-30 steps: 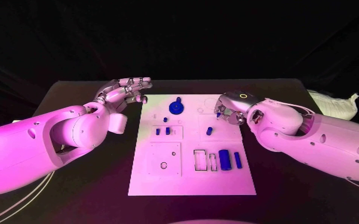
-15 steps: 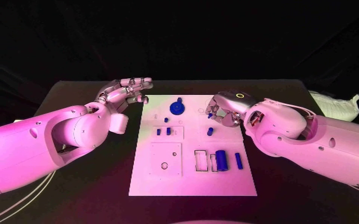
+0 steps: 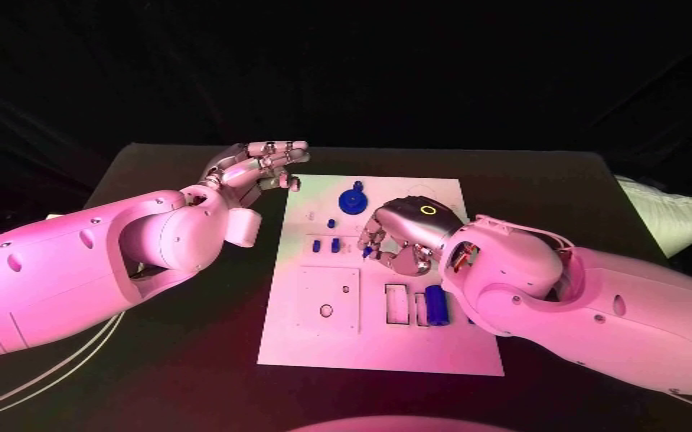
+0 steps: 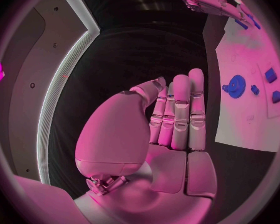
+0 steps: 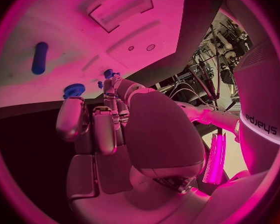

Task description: Assemble the parts on the task board

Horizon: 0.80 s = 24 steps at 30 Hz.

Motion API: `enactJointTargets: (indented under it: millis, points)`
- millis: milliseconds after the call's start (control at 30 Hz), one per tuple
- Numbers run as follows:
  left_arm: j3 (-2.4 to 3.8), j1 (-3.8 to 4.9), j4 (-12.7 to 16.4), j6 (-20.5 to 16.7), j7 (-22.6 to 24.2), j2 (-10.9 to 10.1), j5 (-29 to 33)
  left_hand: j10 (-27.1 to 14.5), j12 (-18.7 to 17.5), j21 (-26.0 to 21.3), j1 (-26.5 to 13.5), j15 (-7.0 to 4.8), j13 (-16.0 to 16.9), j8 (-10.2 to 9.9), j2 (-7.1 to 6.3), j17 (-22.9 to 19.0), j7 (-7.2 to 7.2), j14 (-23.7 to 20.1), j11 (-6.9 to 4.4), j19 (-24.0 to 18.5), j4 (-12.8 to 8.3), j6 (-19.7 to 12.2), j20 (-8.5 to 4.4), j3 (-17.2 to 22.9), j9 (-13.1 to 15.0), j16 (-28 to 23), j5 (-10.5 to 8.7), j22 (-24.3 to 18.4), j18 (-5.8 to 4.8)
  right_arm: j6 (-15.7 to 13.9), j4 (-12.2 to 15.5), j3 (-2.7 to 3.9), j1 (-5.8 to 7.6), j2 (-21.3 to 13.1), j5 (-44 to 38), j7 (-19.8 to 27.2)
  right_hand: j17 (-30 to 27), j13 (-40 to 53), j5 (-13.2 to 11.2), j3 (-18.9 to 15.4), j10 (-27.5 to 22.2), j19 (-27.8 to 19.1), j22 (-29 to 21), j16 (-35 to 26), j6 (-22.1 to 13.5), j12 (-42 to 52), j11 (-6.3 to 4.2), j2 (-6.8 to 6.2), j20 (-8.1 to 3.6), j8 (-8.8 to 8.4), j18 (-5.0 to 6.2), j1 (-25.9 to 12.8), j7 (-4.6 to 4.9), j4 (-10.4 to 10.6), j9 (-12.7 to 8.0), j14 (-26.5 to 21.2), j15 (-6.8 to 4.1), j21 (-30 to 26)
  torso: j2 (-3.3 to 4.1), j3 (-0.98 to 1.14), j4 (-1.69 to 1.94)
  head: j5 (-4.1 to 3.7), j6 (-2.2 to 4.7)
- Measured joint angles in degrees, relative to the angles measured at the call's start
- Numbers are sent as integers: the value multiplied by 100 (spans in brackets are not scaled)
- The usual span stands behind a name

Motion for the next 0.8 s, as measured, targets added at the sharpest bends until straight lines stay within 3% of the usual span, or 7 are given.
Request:
enactJointTargets:
  millis: [333, 600, 800]
  points:
    - [0, 0, -2, 8, -2, 30, 1, 0, 0, 0, 0, 0, 0, 0, 0, 1, 0, 0, 0, 0, 0, 0, 0, 0, 0, 0, 0, 0, 0, 134, -299, -92, -225, 388, 73, 106, -8, -14, -12, 23, 0, 0, -13, 0, -10, -23, 1, 23, 0, -5, 0, -23, 9, -23, 0, 0, 0, 0, 6, 2, -1, 88, -81]
    - [-1, 0, -2, 15, -5, 35, 1, 0, 0, 1, 0, 1, 0, 0, 0, 1, 0, 0, 0, 0, 0, 0, 0, 0, 0, 0, 0, 0, -1, 247, -465, -146, -290, 518, 128, 171, -8, -16, 0, 22, 0, 0, -21, 0, -10, -23, 1, 23, 0, -26, -1, -23, 10, -24, 4, 0, 0, 0, 7, 5, -4, 137, -127]
    - [-1, 0, -1, 21, -9, 35, 1, -1, 0, 2, 0, 1, 0, 0, 0, 0, 0, 1, -2, 0, -1, 0, 0, -1, 1, 0, 0, 0, 0, 257, -537, -143, -295, 567, 143, 219, -8, -20, 6, 38, -1, 0, -21, 0, -18, -24, 1, 19, 0, -46, 0, -26, 18, -40, 25, 0, 0, 0, 4, 7, -8, 153, -142]
